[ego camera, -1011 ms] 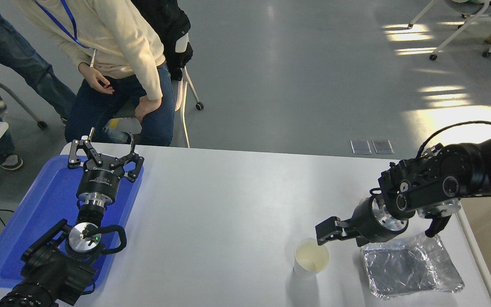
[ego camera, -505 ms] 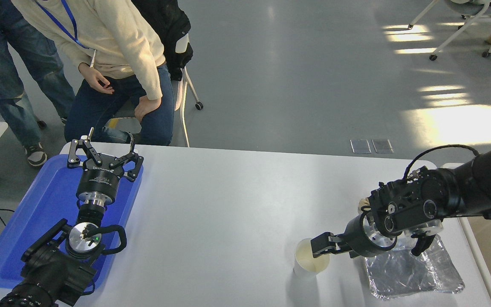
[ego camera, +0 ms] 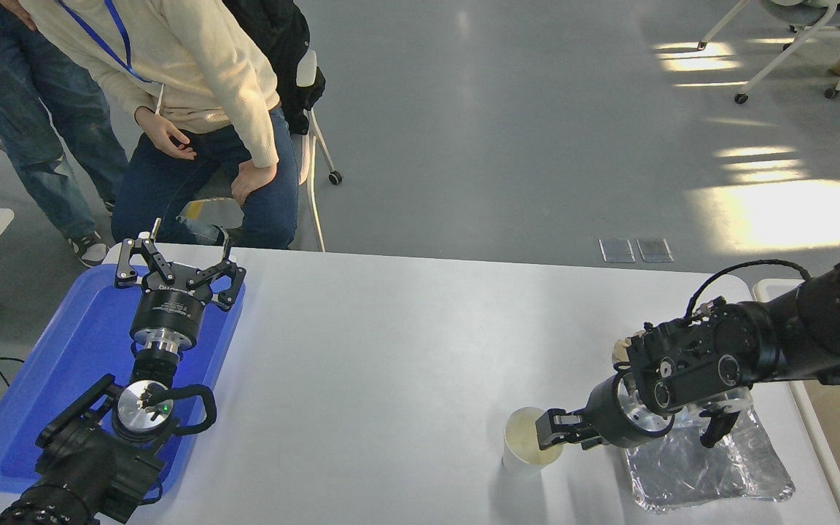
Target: Pick up paper cup place in dustbin
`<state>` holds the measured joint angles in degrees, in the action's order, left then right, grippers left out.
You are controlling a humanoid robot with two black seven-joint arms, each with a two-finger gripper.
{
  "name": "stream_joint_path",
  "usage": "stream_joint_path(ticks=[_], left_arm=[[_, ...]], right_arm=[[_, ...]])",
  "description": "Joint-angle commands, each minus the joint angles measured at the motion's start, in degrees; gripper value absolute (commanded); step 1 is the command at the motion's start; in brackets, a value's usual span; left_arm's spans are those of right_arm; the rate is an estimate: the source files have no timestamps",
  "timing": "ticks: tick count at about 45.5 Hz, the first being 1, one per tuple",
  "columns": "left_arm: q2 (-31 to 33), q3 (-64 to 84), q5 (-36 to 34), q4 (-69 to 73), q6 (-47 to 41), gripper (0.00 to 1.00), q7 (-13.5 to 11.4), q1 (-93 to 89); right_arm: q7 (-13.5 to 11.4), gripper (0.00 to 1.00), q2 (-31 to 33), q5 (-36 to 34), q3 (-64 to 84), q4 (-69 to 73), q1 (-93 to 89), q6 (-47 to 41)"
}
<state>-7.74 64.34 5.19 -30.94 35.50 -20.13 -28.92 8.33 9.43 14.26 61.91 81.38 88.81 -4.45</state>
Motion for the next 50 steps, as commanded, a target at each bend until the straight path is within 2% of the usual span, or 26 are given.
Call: stream_joint_path(ticks=[1, 16, 34, 50], left_arm=[[0.0, 0.0, 0.0, 0.0, 0.0, 1.00, 0.0, 0.0], [0.0, 0.0, 0.0, 0.0, 0.0, 1.00, 0.0, -0.1], [0.0, 0.0, 0.0, 0.0, 0.1, 1.00, 0.1, 0.0], [0.0, 0.0, -0.1, 0.0, 0.1, 1.00, 0.1, 0.1]], right_arm=[[0.3, 0.00, -0.6, 0.2, 0.1, -0.1, -0.3, 0.3], [0.8, 0.00, 0.2, -0.2, 1.4, 1.0, 3.2, 0.1], [2.0, 0.00, 5.4, -0.3, 6.6, 10.1, 17.4, -1.2], [2.7, 0.00, 9.2, -1.1, 12.1, 14.7, 32.5, -9.4]])
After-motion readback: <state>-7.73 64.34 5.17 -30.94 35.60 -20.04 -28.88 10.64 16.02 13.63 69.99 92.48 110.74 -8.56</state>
